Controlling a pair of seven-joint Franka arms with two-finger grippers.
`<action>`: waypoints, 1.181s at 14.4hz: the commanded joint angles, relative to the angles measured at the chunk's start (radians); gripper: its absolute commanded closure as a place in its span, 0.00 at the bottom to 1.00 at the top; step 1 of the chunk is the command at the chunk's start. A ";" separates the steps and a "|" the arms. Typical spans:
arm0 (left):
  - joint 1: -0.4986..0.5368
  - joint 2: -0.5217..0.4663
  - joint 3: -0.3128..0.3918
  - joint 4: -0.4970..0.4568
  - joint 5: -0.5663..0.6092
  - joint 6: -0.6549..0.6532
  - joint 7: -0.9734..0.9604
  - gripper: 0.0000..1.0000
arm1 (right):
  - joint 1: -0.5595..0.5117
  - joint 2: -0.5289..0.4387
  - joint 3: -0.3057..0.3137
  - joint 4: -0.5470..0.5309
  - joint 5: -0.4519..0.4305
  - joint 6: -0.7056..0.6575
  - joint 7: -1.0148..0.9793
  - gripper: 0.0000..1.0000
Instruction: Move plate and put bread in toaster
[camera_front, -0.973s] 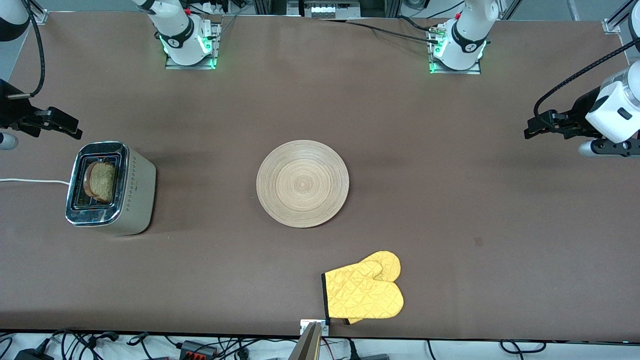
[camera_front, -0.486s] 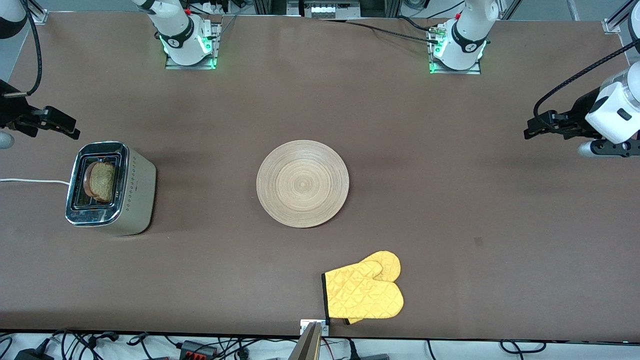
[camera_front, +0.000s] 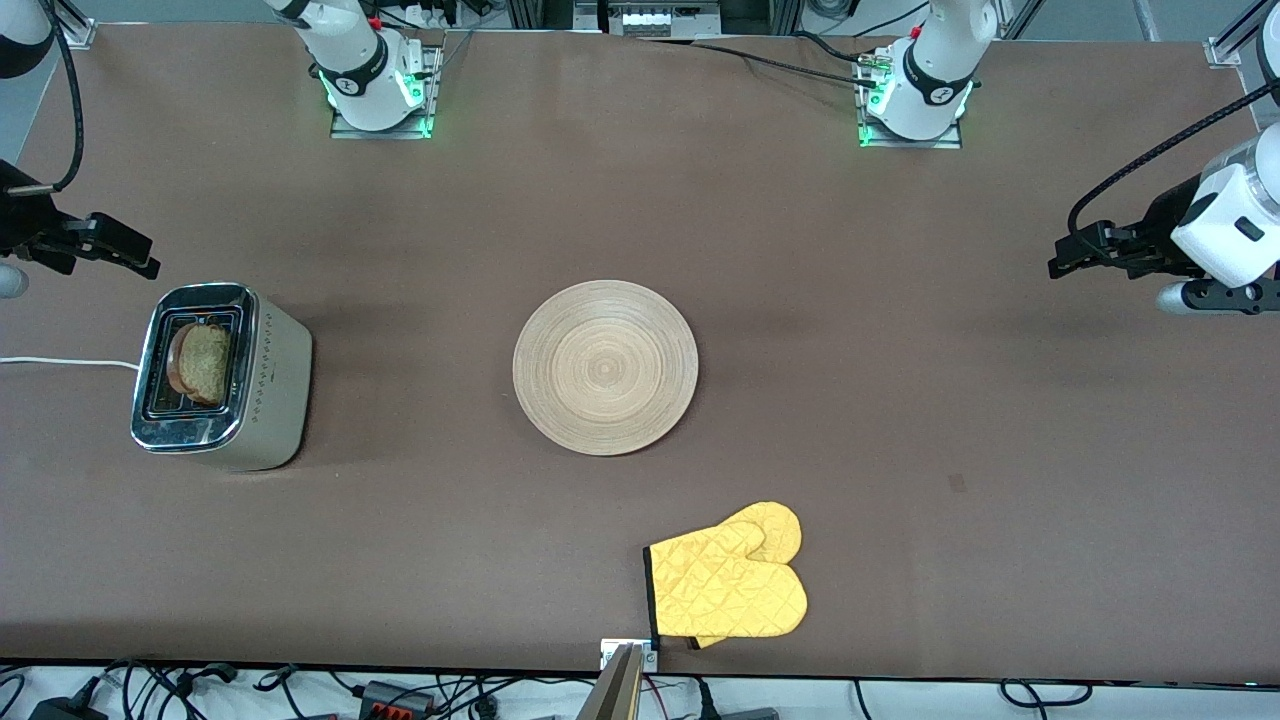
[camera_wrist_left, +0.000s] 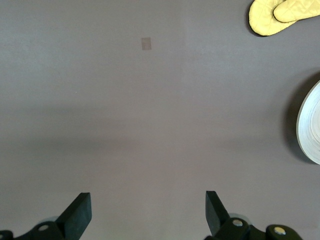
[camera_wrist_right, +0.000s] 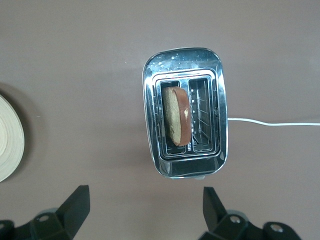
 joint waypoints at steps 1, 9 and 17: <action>0.004 0.012 -0.001 0.031 0.017 -0.020 0.004 0.00 | -0.024 -0.013 0.021 -0.009 -0.002 0.001 -0.015 0.00; 0.006 0.012 -0.001 0.032 0.017 -0.020 0.001 0.00 | -0.022 -0.024 0.021 -0.020 0.002 -0.027 -0.013 0.00; 0.003 0.014 -0.003 0.034 0.020 -0.026 0.007 0.00 | -0.022 -0.024 0.022 -0.022 0.000 -0.022 -0.015 0.00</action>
